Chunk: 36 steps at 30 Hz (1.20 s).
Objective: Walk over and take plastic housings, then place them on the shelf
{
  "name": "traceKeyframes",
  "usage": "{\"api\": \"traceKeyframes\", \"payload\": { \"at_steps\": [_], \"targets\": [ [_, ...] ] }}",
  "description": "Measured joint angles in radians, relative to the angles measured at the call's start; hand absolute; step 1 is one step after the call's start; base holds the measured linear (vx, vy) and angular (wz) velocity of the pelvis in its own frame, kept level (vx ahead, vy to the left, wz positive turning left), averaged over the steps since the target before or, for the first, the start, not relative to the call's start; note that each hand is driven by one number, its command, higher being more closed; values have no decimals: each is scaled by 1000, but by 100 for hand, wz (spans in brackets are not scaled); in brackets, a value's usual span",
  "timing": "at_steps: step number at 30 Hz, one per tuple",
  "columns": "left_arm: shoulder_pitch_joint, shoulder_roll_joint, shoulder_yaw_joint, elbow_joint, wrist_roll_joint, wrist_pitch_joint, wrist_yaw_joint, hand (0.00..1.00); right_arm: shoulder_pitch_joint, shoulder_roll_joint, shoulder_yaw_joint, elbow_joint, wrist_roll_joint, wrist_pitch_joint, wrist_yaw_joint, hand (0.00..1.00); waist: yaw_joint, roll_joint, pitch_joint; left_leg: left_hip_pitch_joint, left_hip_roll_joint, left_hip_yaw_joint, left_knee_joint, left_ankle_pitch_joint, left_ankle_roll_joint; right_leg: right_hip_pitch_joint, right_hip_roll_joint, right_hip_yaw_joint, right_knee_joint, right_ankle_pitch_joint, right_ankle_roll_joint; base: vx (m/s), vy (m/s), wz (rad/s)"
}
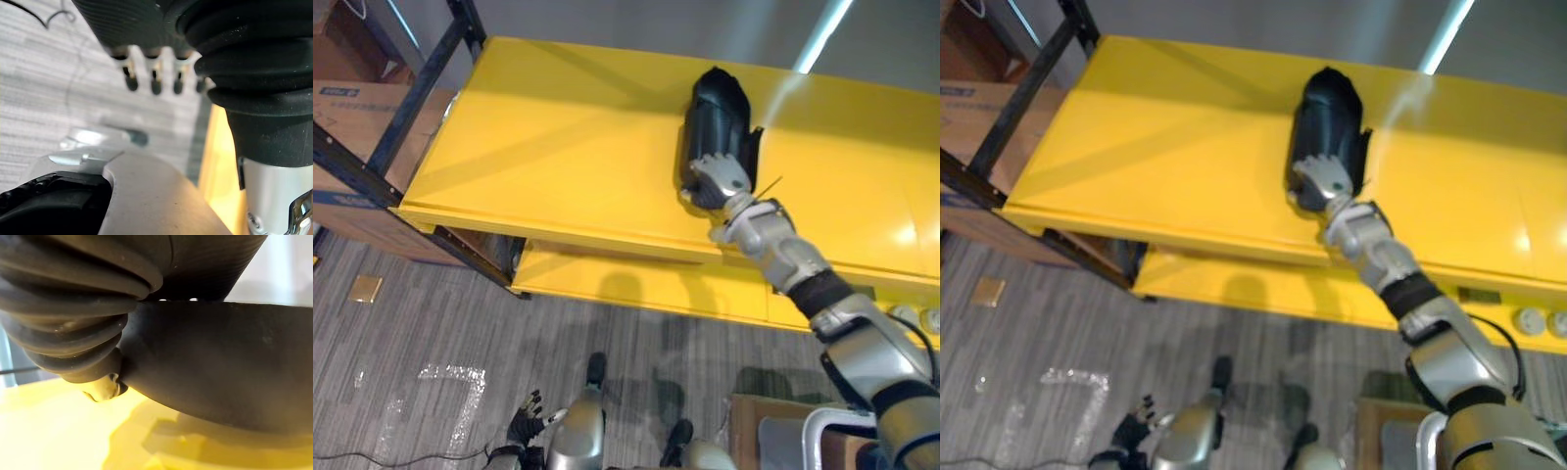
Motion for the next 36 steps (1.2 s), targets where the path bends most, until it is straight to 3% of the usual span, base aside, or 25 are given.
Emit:
{"api": "traceKeyframes", "payload": {
  "at_steps": [3,16,22,29,36],
  "targets": [
    [0,0,-1,-5,-5,1,0,0,-17,-46,0,3,1,-28,0,100,0,1,0,-2,3,-3,0,1,-1,-1,3,-2,1,-3,-5,-1,-11,1],
    [-2,1,-30,-37,-41,0,-6,0,-85,-133,1,117,2,-50,0,100,1,28,15,-19,6,-10,5,9,-5,-33,2,-2,36,-16,-14,0,0,0],
    [-10,1,-38,-38,-44,-2,-5,0,-124,-181,1,155,0,-78,0,100,1,63,34,-19,10,-12,1,14,-5,-37,3,-2,51,-22,-14,-26,-13,-1],
    [-23,0,-40,-38,-74,-18,-6,0,-153,-213,8,176,-20,-106,3,100,1,63,35,-43,14,-13,5,18,-7,-70,3,-2,71,-31,-14,-4,-9,0],
    [-23,0,-40,-39,-74,-17,-6,0,-158,-255,51,187,-21,-148,62,100,2,63,35,-42,14,-14,5,18,-7,-72,1,-2,81,-38,-16,0,0,0]
  ]
}}
